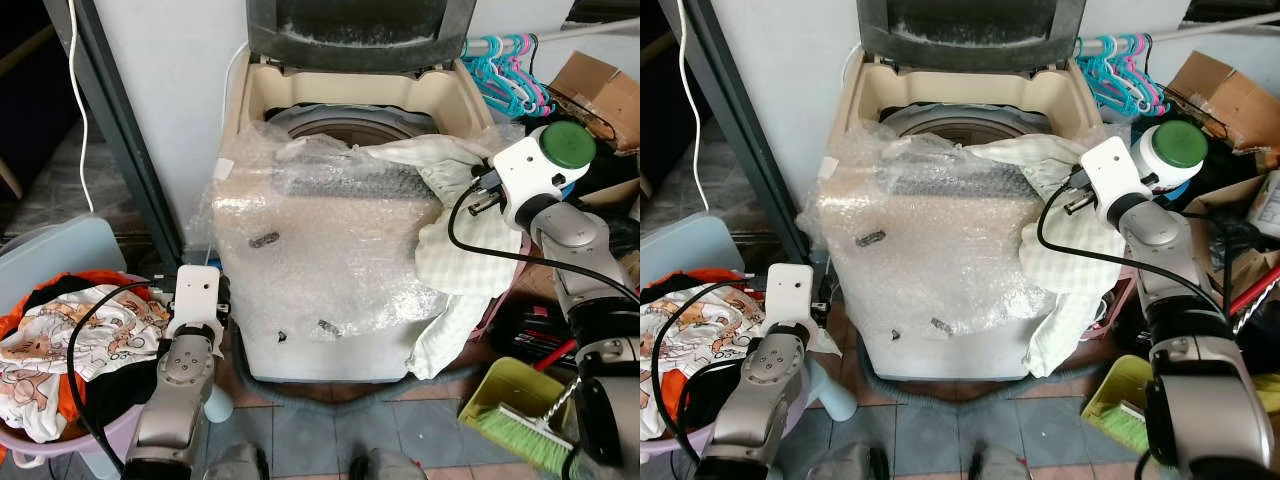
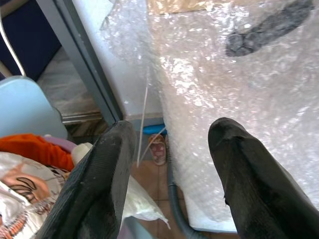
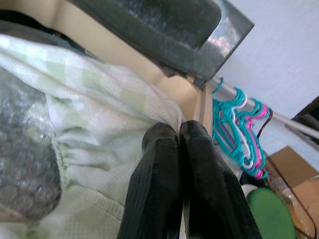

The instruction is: Clothes washing

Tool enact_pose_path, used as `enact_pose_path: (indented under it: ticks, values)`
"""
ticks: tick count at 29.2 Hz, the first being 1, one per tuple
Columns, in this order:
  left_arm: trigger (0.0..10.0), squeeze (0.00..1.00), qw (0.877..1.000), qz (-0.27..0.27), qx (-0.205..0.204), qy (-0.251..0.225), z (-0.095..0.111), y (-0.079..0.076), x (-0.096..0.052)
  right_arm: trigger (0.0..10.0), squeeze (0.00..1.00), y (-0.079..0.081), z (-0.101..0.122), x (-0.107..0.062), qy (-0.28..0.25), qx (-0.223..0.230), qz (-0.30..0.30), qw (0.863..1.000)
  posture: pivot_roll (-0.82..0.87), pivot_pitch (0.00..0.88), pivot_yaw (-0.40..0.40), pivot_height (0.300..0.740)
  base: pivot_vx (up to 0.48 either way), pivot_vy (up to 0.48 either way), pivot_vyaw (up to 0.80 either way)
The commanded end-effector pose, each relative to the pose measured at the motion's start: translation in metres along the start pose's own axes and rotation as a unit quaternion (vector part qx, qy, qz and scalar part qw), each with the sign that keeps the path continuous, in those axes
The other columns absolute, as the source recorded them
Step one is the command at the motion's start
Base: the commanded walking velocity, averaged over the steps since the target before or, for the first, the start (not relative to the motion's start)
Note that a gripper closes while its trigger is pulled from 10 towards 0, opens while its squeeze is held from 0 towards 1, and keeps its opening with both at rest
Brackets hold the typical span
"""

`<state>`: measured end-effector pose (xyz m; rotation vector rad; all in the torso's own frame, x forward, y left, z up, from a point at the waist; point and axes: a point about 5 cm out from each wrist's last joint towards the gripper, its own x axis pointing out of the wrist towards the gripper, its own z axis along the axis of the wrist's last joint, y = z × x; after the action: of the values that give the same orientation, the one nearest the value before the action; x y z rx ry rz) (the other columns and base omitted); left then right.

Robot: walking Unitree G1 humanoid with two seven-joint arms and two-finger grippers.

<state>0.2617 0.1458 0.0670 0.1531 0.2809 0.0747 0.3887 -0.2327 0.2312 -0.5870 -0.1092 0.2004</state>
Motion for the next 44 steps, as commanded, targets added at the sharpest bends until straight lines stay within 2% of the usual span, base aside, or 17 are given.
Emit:
enact_pose_path:
  ticks: [1,3,8,12,17,19,20,21,22,26,28,31,32,33,37,41,44]
  values:
    - [10.0,0.00,1.000,0.001,0.009,-0.002,0.001,-0.001,0.001,0.0,0.00,-0.003,0.018,0.010,-0.027,-0.001,-0.011,1.000,-0.03,0.033,-0.016,0.740,0.000,0.000,0.00]
    - [10.0,0.00,1.000,0.002,0.007,-0.004,0.003,-0.003,0.001,0.0,0.00,-0.001,0.059,0.031,-0.077,0.004,-0.011,0.997,-0.02,0.034,-0.024,0.740,0.000,0.000,0.00]
    - [10.0,0.00,1.000,0.007,0.005,-0.005,0.003,-0.002,0.000,0.0,0.00,0.007,0.097,0.045,-0.127,0.016,-0.006,0.992,-0.01,0.036,-0.036,0.740,0.000,0.000,0.00]
    - [10.0,0.00,1.000,0.016,0.004,-0.007,0.003,0.001,-0.001,0.0,0.00,0.032,0.163,0.056,-0.238,0.069,0.015,0.969,0.02,0.035,-0.048,0.740,0.000,0.000,0.00]
    - [10.0,0.00,0.999,0.028,0.006,-0.017,0.007,0.003,-0.001,0.0,0.00,0.062,0.194,0.058,-0.285,0.087,0.032,0.954,0.05,0.037,-0.058,0.740,0.000,0.000,0.00]
    - [10.0,0.00,0.999,0.030,0.006,-0.017,0.007,0.003,-0.002,0.4,0.00,0.097,0.180,0.065,-0.224,0.042,0.082,0.970,0.06,0.038,-0.060,0.740,0.000,0.000,0.00]
    - [10.0,0.00,0.999,0.031,0.006,-0.016,0.006,0.003,-0.003,10.0,0.30,0.119,0.154,0.068,-0.151,0.035,0.128,0.980,0.06,0.040,-0.061,0.740,0.000,0.000,0.00]
    - [10.0,0.00,0.999,0.031,0.006,-0.016,0.006,0.003,-0.004,10.0,0.30,0.124,0.146,0.068,-0.130,0.041,0.141,0.981,0.06,0.040,-0.061,0.740,0.000,0.000,0.00]
    - [10.0,0.00,0.999,0.030,0.005,-0.016,0.006,0.002,-0.004,10.0,1.00,0.133,0.126,0.067,-0.082,0.036,0.165,0.982,0.07,0.039,-0.064,0.740,0.000,0.000,0.00]
    - [10.0,0.00,0.999,0.030,0.005,-0.013,0.005,0.003,-0.005,10.0,1.00,0.128,0.099,0.061,-0.069,0.039,0.191,0.978,0.06,0.042,-0.057,0.740,0.000,0.000,0.00]
    - [10.0,0.00,1.000,0.026,0.008,-0.011,0.005,0.002,-0.004,10.0,1.00,0.112,0.084,0.058,-0.067,0.040,0.194,0.978,0.04,0.042,-0.048,0.740,0.000,0.000,0.00]
    - [10.0,0.00,1.000,0.017,0.011,-0.012,0.006,-0.001,-0.002,10.0,1.00,0.079,0.079,0.052,-0.100,0.038,0.159,0.981,0.03,0.042,-0.043,0.740,0.000,0.000,0.00]
    - [10.0,0.00,1.000,0.013,0.011,-0.013,0.007,-0.002,-0.001,10.0,1.00,0.055,0.078,0.045,-0.137,0.024,0.139,0.980,0.01,0.042,-0.037,0.740,0.000,0.000,0.00]
    - [10.0,0.00,1.000,0.013,0.011,-0.013,0.007,-0.002,-0.001,10.0,1.00,0.055,0.078,0.045,-0.137,0.024,0.139,0.980,0.01,0.042,-0.037,0.740,0.000,0.000,0.00]
    - [10.0,0.00,1.000,0.002,0.012,-0.011,0.005,-0.005,-0.001,10.0,1.00,0.006,0.059,0.019,-0.168,0.019,0.106,0.980,-0.02,0.044,-0.024,0.740,0.000,0.000,0.00]
    - [10.0,0.00,1.000,-0.005,0.013,-0.010,0.006,-0.007,0.001,10.0,1.00,-0.011,0.030,-0.008,-0.143,0.025,0.132,0.981,-0.03,0.046,-0.011,0.740,0.000,0.000,0.00]
    - [10.0,0.00,1.000,-0.008,0.015,-0.011,0.006,-0.007,0.002,10.0,1.00,-0.010,0.013,-0.025,-0.123,0.022,0.170,0.977,-0.04,0.047,-0.004,0.740,0.000,0.000,0.00]
